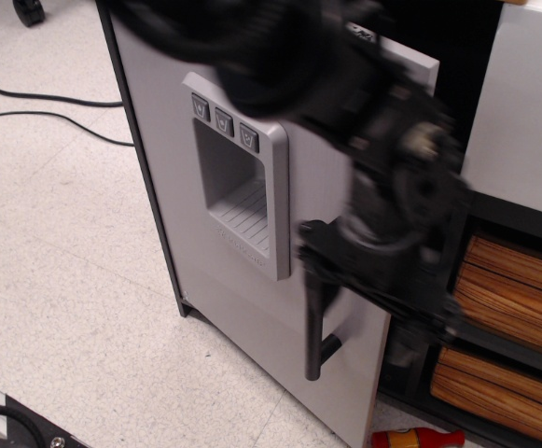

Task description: Open fridge

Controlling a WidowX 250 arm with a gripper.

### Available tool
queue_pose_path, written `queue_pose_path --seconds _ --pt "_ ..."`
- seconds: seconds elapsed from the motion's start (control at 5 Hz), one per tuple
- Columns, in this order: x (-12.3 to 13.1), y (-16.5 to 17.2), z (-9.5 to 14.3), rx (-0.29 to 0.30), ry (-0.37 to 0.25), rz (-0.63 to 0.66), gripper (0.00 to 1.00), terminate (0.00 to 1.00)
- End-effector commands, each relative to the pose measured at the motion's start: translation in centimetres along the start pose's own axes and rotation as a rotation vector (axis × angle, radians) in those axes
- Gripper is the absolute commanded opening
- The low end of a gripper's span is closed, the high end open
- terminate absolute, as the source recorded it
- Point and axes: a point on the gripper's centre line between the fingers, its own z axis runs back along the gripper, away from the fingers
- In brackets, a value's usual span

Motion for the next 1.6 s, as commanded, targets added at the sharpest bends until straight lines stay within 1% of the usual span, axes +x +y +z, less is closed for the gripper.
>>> queue_pose_path --seconds 0.0,0.2,0.4,0.6,0.8,1.0,1.2,1.4 --pt "4.1 -4.2 -0.6 -0.007 -0.071 -0.022 1.0 0.0" --pt "6.7 -3.8 -0.8 -0.008 -0.081 0.022 1.0 0.0" --pt "9.2 -2.6 -0.8 -0.003 -0.094 0.072 1.0 0.0" --pt "10.7 -1.2 -0.3 -0.004 -0.099 0.123 1.0 0.0" --pt "11.2 0.3 0.4 -0.005 -0.093 0.164 1.0 0.0" --pt "10.4 1.7 1.6 0.012 -0.072 0.181 1.0 0.0" --pt "7.7 3.2 3.5 -0.012 -0.047 0.188 1.0 0.0" --pt "4.4 4.6 4.7 -0.014 -0.054 0.182 1.0 0.0"
